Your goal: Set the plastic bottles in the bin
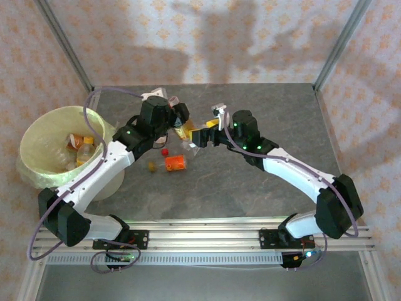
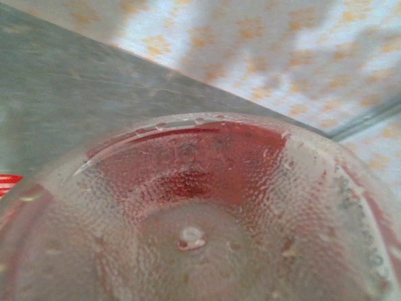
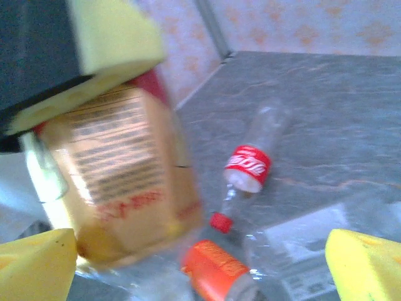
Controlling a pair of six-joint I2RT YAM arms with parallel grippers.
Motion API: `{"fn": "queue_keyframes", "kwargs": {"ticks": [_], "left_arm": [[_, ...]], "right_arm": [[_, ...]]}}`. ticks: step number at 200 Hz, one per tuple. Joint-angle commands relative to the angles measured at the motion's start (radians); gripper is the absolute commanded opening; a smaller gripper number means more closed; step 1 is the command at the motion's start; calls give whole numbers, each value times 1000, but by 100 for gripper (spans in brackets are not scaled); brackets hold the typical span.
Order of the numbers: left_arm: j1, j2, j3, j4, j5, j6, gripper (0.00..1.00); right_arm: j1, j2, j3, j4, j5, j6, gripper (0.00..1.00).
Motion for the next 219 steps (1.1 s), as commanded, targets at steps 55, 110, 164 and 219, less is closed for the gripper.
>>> {"fn": "queue_keyframes", "kwargs": {"ticks": [55, 110, 164, 219], "left_arm": [[3, -154, 184, -377, -327, 178, 59], [6, -293, 310, -490, -673, 339, 58], [252, -301, 335, -515, -798, 407, 59], [608, -250, 307, -633, -367, 338, 58]], "right_arm": [[-31, 13, -12, -189, 543, 109, 99], [-31, 6, -7, -197, 561, 70, 99], [-31, -8, -23, -190, 583, 62, 99], [-31, -26, -36, -204, 589, 45, 99]]}}
